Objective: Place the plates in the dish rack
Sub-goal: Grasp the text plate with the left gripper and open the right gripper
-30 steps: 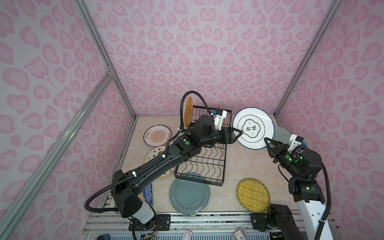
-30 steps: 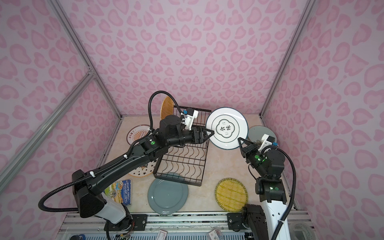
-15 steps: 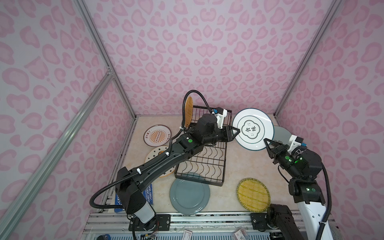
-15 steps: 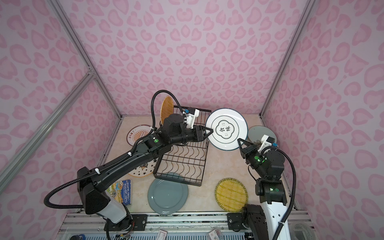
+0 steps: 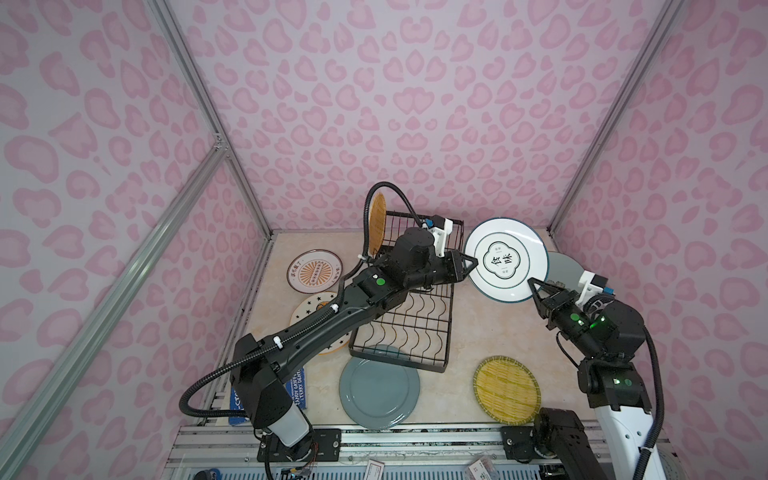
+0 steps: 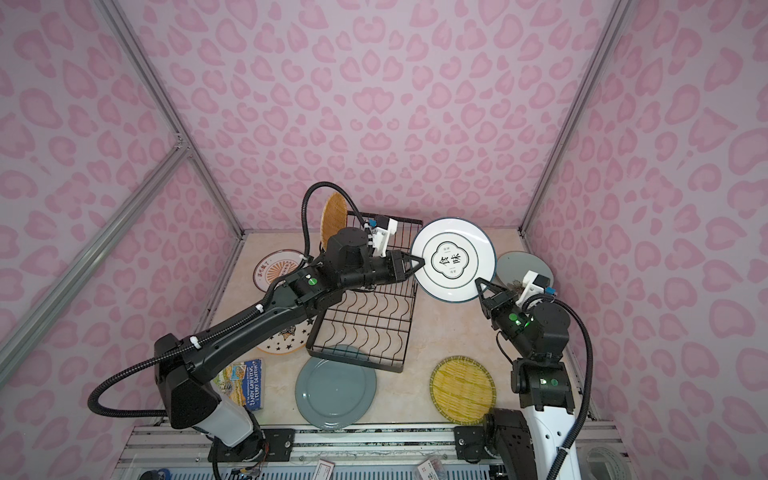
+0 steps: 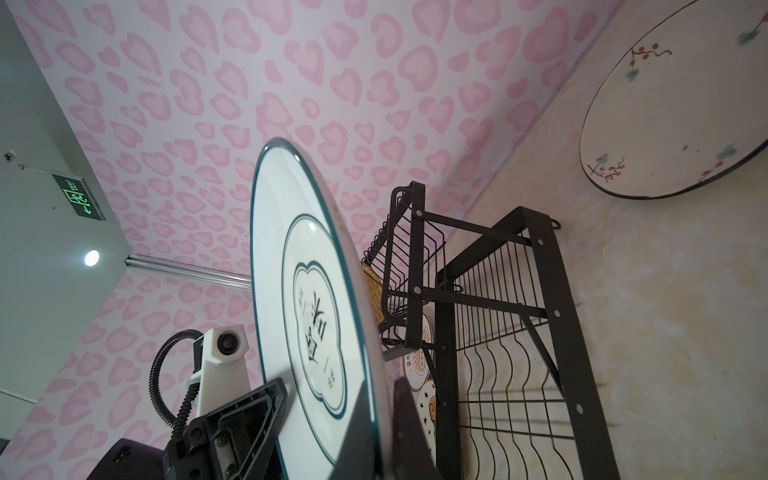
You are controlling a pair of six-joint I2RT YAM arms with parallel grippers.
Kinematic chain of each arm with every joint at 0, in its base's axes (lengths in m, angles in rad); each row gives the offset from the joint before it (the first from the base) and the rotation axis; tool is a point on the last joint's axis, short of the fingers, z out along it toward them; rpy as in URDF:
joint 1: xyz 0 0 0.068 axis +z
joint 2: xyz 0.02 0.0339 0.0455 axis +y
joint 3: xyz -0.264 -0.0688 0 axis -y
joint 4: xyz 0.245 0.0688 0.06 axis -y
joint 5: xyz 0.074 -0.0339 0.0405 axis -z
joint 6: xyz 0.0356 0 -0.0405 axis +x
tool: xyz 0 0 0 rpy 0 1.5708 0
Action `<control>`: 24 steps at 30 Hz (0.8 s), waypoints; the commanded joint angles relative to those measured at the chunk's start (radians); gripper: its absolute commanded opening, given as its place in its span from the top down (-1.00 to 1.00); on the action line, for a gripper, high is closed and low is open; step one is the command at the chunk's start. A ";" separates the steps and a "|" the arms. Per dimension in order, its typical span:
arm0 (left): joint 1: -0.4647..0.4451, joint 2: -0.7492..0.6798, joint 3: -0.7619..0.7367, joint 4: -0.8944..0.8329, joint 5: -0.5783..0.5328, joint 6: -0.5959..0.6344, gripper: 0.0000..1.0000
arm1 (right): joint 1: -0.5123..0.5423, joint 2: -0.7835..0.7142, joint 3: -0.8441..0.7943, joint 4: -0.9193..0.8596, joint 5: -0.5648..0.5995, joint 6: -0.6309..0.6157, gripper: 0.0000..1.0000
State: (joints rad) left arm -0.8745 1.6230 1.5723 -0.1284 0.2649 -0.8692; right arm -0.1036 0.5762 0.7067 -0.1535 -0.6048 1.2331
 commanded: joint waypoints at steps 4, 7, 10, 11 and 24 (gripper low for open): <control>0.000 0.010 -0.003 0.040 -0.005 -0.058 0.87 | 0.010 -0.009 -0.005 0.057 -0.008 -0.006 1.00; 0.000 0.005 -0.015 0.050 -0.007 -0.074 0.94 | 0.012 -0.013 -0.008 0.053 -0.008 -0.010 1.00; 0.000 -0.007 -0.030 0.067 -0.007 -0.090 0.94 | 0.014 -0.020 -0.014 0.054 -0.007 -0.010 1.00; 0.000 -0.011 -0.032 0.070 -0.006 -0.096 0.94 | 0.013 -0.022 -0.016 0.056 -0.008 -0.011 1.00; 0.002 -0.163 -0.055 0.007 -0.226 -0.051 0.94 | 0.014 -0.048 0.002 0.003 -0.014 -0.103 -0.32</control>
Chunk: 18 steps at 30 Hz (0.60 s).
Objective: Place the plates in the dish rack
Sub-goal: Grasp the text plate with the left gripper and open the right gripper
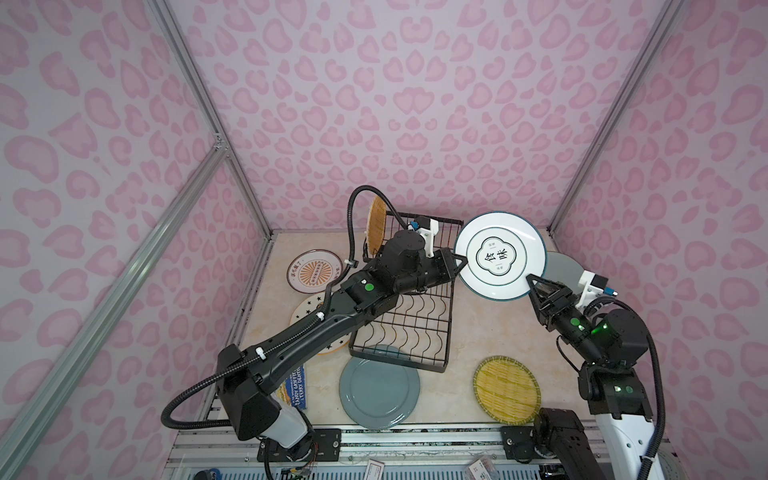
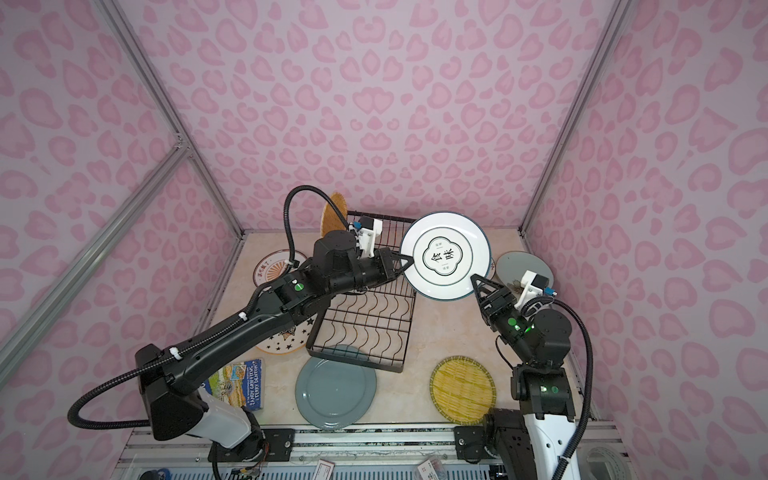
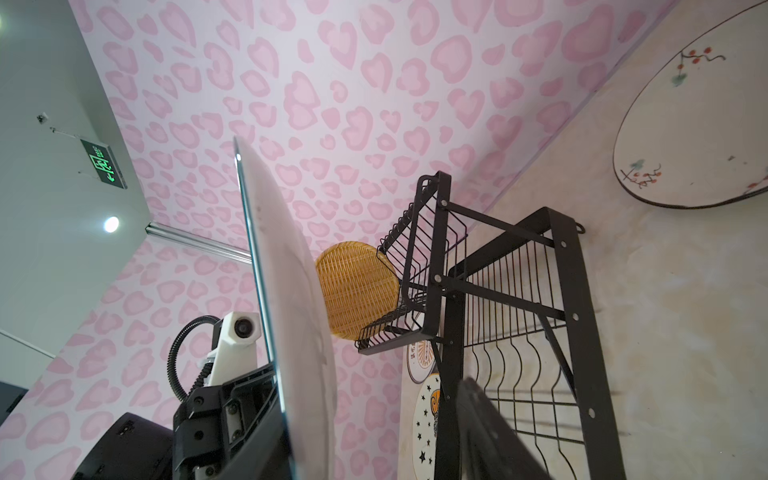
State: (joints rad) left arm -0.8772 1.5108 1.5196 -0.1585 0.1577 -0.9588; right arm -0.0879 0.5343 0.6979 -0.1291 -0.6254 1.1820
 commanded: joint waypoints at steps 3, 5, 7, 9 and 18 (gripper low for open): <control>0.004 -0.109 0.012 -0.048 -0.222 0.106 0.93 | -0.001 -0.019 0.034 -0.072 0.015 -0.121 -0.53; 0.004 -0.149 0.019 -0.103 -0.304 0.154 0.93 | -0.001 -0.021 0.047 -0.100 0.015 -0.163 -0.61; 0.004 -0.196 0.023 -0.150 -0.396 0.202 0.93 | -0.001 -0.019 0.053 -0.123 0.013 -0.209 -0.70; 0.004 -0.230 0.041 -0.204 -0.481 0.252 0.93 | -0.001 -0.013 0.050 -0.131 0.010 -0.248 -0.75; 0.004 -0.241 0.146 -0.404 -0.845 0.431 0.93 | 0.015 -0.001 -0.045 -0.070 -0.014 -0.371 -0.95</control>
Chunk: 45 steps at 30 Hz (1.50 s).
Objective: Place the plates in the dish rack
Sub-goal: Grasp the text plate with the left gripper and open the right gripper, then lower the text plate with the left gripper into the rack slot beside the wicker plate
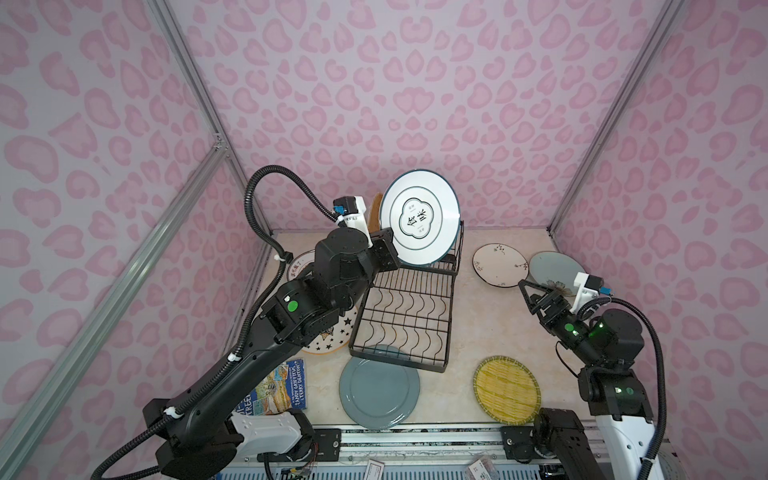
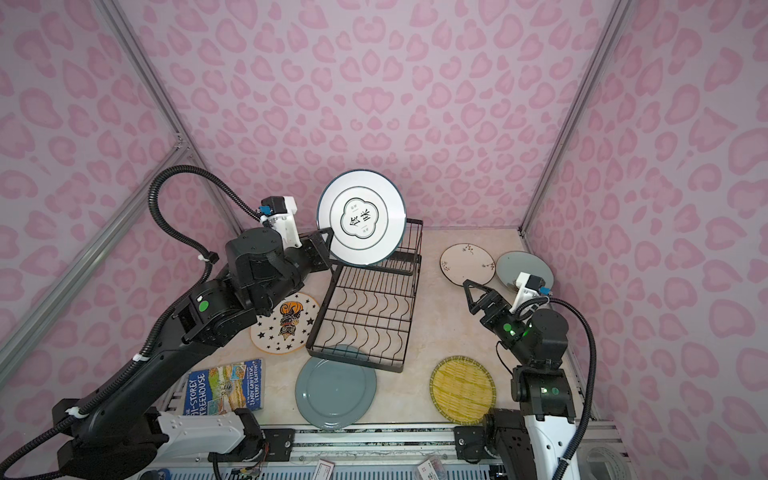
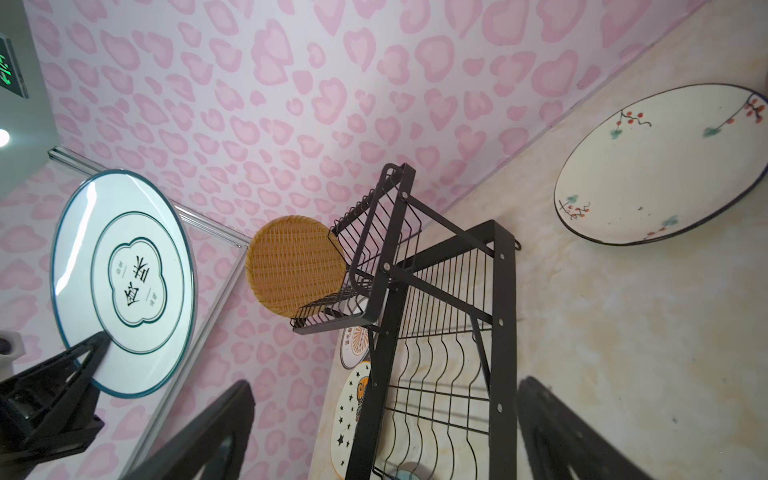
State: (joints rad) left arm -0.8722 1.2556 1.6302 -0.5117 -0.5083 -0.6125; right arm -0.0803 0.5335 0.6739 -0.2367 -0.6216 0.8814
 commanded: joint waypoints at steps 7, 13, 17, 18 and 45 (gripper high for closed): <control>-0.001 0.154 0.147 -0.094 -0.399 0.251 0.93 | 0.055 -0.005 -0.087 0.056 -0.005 -0.166 -0.95; 0.010 0.285 0.229 -0.029 -0.510 0.449 0.93 | 0.092 -0.056 -0.124 0.030 -0.013 -0.211 -0.95; 0.056 0.332 0.237 -0.001 -0.478 0.504 0.93 | 0.101 -0.113 -0.151 0.031 -0.013 -0.189 -0.95; 0.068 0.340 0.233 0.013 -0.466 0.522 0.93 | 0.104 -0.122 -0.155 0.033 -0.015 -0.186 -0.95; 0.118 0.456 0.174 0.118 -0.462 0.690 0.93 | 0.125 -0.217 -0.213 0.003 -0.008 -0.139 -0.95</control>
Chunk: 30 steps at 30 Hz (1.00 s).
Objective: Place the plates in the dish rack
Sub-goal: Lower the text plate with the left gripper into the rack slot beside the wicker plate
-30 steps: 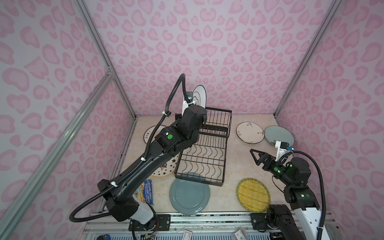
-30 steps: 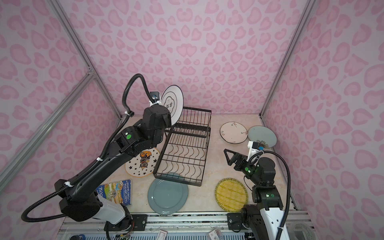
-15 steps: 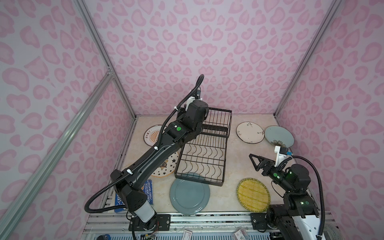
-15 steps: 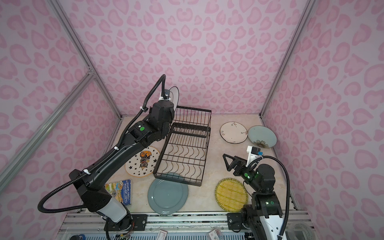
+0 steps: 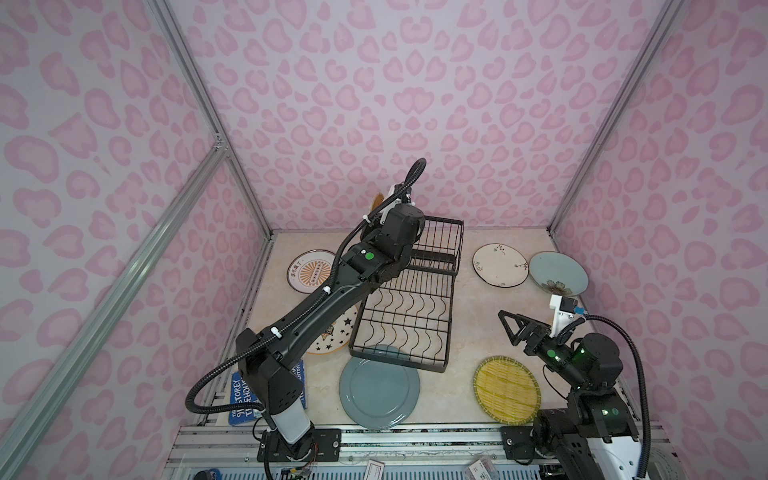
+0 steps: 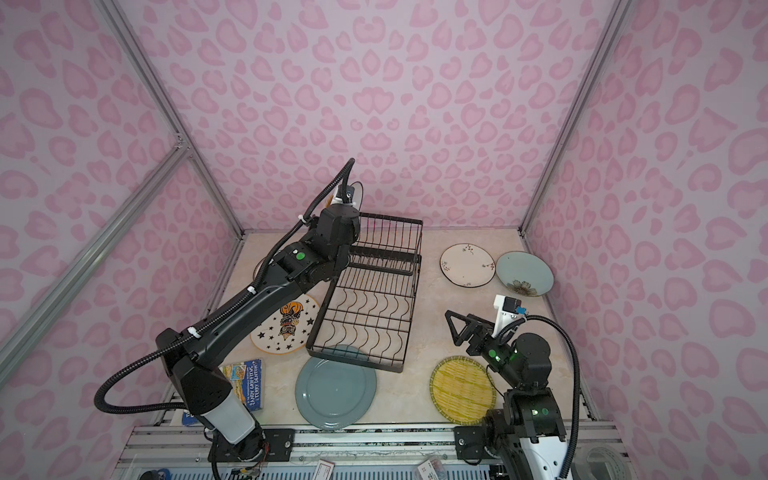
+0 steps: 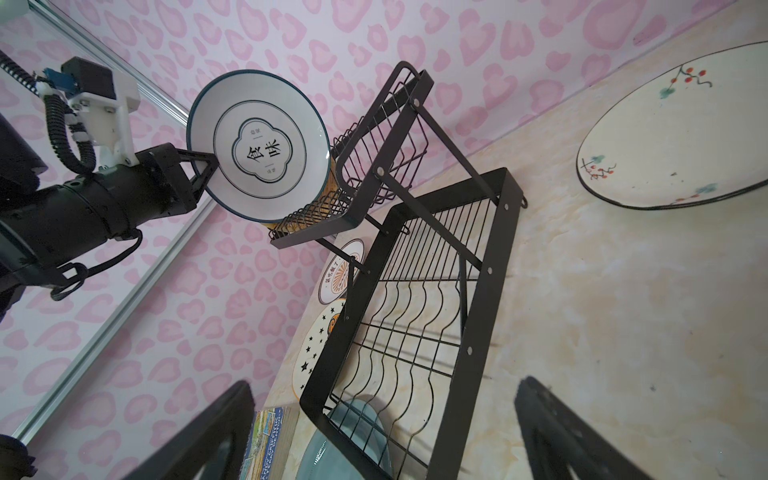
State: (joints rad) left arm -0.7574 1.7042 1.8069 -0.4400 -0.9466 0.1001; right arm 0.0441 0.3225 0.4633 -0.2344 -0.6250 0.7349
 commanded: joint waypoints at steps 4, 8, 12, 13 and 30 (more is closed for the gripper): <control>0.001 0.022 0.015 0.010 -0.050 -0.062 0.93 | 0.004 -0.005 -0.007 0.003 -0.006 0.009 -0.95; -0.001 0.022 0.017 -0.015 -0.080 -0.095 0.93 | 0.006 -0.004 -0.012 0.003 -0.007 0.012 -0.95; -0.003 0.019 0.020 -0.029 -0.086 -0.108 0.93 | 0.009 -0.004 -0.015 0.009 -0.006 0.015 -0.95; -0.005 0.020 0.020 -0.030 -0.094 -0.111 0.93 | 0.008 -0.004 -0.020 0.010 -0.007 0.017 -0.95; -0.036 0.014 0.088 -0.019 -0.168 -0.087 0.93 | 0.015 -0.011 -0.031 0.017 -0.004 0.026 -0.95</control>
State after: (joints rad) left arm -0.7940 1.7126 1.8797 -0.4961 -1.0740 0.0120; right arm 0.0570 0.3180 0.4351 -0.2337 -0.6243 0.7578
